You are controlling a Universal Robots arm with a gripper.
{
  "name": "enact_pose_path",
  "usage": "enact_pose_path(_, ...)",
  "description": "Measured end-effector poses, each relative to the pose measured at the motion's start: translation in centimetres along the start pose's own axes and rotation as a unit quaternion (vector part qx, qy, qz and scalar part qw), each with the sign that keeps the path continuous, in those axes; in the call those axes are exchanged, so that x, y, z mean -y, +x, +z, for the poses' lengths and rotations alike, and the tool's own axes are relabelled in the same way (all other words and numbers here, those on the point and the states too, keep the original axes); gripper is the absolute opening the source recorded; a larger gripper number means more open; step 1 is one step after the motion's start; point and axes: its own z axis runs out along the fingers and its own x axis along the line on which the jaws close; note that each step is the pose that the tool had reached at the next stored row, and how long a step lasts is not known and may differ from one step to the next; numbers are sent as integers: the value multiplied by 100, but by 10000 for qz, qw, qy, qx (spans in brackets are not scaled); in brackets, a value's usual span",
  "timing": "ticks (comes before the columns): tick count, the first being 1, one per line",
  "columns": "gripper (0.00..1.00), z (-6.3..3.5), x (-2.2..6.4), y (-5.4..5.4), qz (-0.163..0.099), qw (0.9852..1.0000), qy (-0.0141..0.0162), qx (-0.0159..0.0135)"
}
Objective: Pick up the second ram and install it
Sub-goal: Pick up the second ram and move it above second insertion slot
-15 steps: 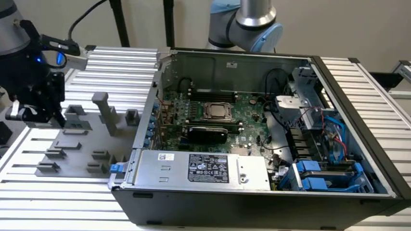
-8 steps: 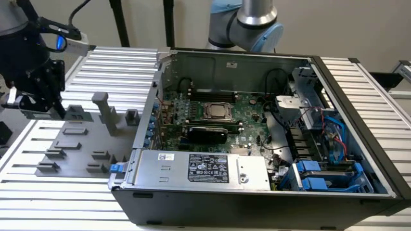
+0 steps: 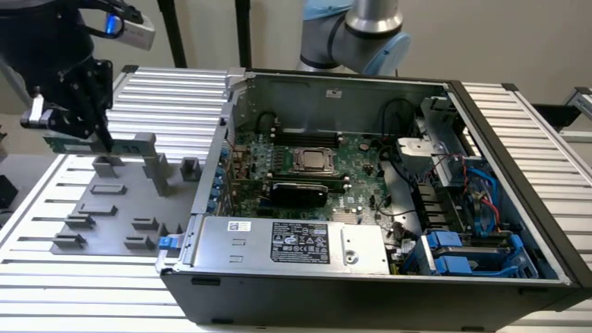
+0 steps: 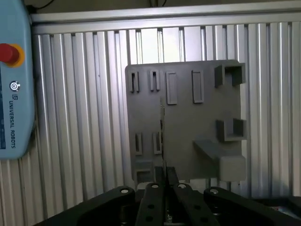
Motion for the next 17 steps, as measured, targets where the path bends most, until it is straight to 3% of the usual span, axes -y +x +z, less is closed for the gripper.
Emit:
enact_pose_path(9,0,-329,372,-57,0,10000,0,0)
enact_pose_path(17,0,-339,664,-130,0,10000,0,8)
